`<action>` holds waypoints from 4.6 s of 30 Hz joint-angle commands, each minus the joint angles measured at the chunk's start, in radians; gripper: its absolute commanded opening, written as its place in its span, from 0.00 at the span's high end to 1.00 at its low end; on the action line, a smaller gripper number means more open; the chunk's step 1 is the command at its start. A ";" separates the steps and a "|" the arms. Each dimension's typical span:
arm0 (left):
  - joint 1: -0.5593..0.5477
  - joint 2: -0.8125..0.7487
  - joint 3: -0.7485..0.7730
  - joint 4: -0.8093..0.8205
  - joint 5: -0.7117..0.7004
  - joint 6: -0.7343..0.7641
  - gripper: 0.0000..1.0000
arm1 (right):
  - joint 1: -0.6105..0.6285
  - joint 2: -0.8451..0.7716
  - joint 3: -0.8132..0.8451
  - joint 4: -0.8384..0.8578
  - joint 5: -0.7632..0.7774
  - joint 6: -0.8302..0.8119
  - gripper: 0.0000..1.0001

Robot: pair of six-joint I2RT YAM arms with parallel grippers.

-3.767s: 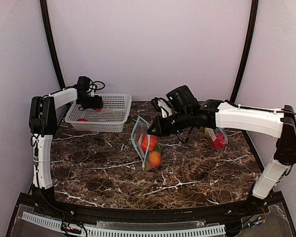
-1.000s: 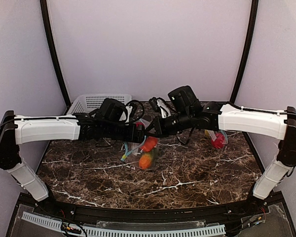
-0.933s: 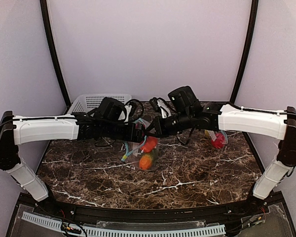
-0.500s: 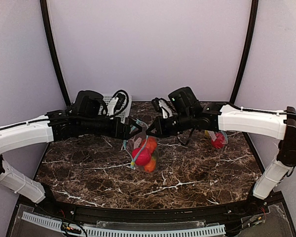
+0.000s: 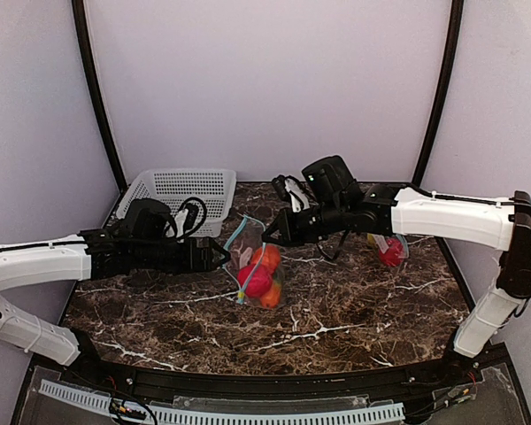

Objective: Place the food in the zip-top bag and seal the zipper
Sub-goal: Adjust the zipper food storage bag at the center of the board, then adjust the fake vegetable in the zipper food storage bag, then pass from the left arm to the right

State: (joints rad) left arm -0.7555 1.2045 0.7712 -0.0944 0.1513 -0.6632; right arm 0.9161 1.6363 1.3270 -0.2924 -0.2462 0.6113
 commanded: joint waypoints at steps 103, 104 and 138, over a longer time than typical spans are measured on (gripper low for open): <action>-0.050 0.198 0.091 0.191 0.213 -0.079 0.99 | -0.003 -0.050 -0.043 -0.146 0.131 -0.060 0.22; -0.050 0.198 0.091 0.191 0.212 -0.079 0.99 | -0.003 -0.043 -0.042 -0.146 0.136 -0.060 0.25; -0.054 0.181 0.091 0.120 0.117 -0.049 0.99 | 0.001 0.060 0.075 -0.169 0.132 -0.047 1.00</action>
State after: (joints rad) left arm -0.8059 1.4242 0.8520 0.0940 0.3187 -0.7441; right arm 0.9161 1.7168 1.3785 -0.4572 -0.1211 0.5621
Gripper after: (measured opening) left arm 0.009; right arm 0.008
